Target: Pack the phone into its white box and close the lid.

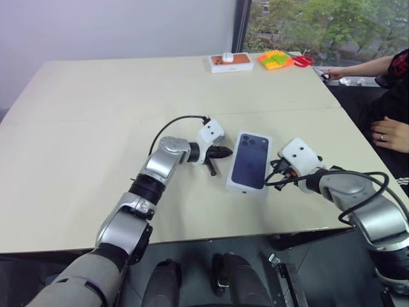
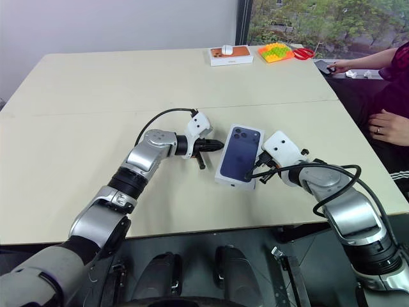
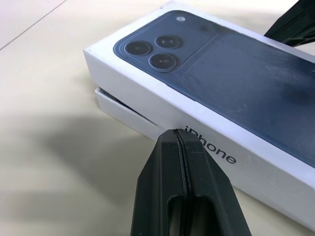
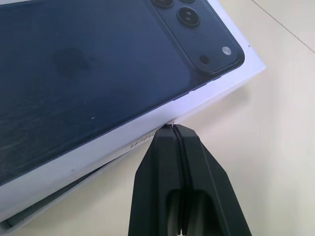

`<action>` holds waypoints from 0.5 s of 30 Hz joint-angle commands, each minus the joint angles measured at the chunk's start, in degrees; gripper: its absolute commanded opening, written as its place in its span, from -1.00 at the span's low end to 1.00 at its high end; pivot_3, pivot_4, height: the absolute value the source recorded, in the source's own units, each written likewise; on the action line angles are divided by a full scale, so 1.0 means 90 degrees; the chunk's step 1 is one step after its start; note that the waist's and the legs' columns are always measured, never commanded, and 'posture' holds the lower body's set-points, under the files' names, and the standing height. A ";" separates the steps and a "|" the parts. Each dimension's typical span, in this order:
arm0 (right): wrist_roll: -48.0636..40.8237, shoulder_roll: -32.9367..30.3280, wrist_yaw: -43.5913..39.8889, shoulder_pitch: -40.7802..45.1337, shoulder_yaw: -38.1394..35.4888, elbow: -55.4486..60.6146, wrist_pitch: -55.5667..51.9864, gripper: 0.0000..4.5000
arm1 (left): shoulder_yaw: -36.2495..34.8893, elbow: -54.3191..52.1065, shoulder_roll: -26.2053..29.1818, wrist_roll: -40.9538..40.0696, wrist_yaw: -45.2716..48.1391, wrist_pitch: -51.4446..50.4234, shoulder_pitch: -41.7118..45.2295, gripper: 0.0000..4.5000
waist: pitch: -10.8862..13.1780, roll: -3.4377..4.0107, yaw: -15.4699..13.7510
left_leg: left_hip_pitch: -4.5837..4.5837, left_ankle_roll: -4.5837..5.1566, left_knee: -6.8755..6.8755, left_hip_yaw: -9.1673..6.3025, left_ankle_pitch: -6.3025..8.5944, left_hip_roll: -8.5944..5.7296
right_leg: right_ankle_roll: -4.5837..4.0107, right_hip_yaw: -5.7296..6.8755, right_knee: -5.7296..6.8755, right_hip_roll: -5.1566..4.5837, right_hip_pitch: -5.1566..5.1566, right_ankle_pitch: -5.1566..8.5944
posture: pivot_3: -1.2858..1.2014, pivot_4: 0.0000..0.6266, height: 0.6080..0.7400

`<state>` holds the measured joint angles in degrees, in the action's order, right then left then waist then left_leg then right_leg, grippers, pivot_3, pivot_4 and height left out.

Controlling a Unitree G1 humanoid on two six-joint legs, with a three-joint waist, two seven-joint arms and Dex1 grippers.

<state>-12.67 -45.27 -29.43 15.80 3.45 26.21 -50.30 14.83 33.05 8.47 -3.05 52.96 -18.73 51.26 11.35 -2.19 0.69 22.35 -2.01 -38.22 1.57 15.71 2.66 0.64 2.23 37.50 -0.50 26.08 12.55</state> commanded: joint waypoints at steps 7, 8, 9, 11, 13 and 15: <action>0.0113 0.0210 0.0015 0.0106 -0.0098 0.0089 0.0138 -0.99 | 0.0087 -0.0755 0.0075 -0.0132 0.0429 -0.0244 -0.0053 -1.00 | 0.0000 0.0000 0.0002 | 0.0000 0.0000 0.0000 0.0001 0.0000 0.0000 | 0.0000 0.0000 0.0000 0.0000 -0.0001 0.0000 | 0.03 -0.52 1.00; 0.0129 0.0219 0.0007 0.0110 -0.0097 0.0083 0.0140 -0.99 | 0.0087 -0.0776 0.0087 -0.0126 0.0433 -0.0272 -0.0064 -1.00 | 0.0000 0.0000 0.0000 | 0.0000 0.0000 0.0000 0.0001 0.0000 0.0000 | 0.0000 -0.0001 0.0000 0.0000 0.0000 0.0000 | 0.03 -0.52 1.00; 0.0149 0.0224 0.0003 0.0112 -0.0094 0.0080 0.0149 -0.99 | 0.0091 -0.0797 0.0104 -0.0117 0.0446 -0.0288 -0.0078 -1.00 | 0.0000 0.0000 -0.0003 | 0.0000 0.0000 0.0000 0.0001 0.0000 0.0000 | 0.0000 -0.0001 0.0000 0.0000 0.0000 0.0000 | 0.03 -0.52 1.00; 0.0183 0.0241 0.0010 0.0133 -0.0087 0.0053 0.0167 -0.99 | 0.0079 -0.0771 0.0115 -0.0089 0.0415 -0.0321 -0.0078 -1.00 | 0.0000 0.0000 -0.0001 | 0.0000 0.0000 0.0000 0.0000 0.0000 0.0000 | 0.0000 0.0000 0.0000 0.0000 0.0000 0.0000 | 0.03 -0.52 1.00; 0.0227 0.0253 0.0025 0.0173 -0.0084 0.0005 0.0184 -0.99 | 0.0081 -0.0713 0.0120 -0.0056 0.0398 -0.0290 -0.0072 -1.00 | 0.0000 0.0000 0.0002 | 0.0000 0.0000 0.0000 0.0001 0.0000 0.0000 | 0.0000 0.0000 0.0000 0.0000 0.0000 0.0000 | 0.03 -0.52 1.00; 0.0252 0.0258 0.0014 0.0193 -0.0088 -0.0007 0.0186 -0.99 | 0.0061 -0.0667 0.0104 -0.0044 0.0346 -0.0281 -0.0063 -1.00 | 0.0000 0.0000 0.0001 | 0.0000 0.0000 0.0000 0.0001 0.0000 0.0000 | 0.0000 -0.0001 0.0000 0.0000 0.0000 0.0000 | 0.03 -0.52 1.00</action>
<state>-10.41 -43.43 -29.16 16.25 3.44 24.98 -49.98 15.05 28.91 10.09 -3.03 56.08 -21.85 50.19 11.35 -2.19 0.70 22.34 -2.01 -38.22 1.57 15.71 2.66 0.64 2.23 37.50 -0.50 26.08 12.55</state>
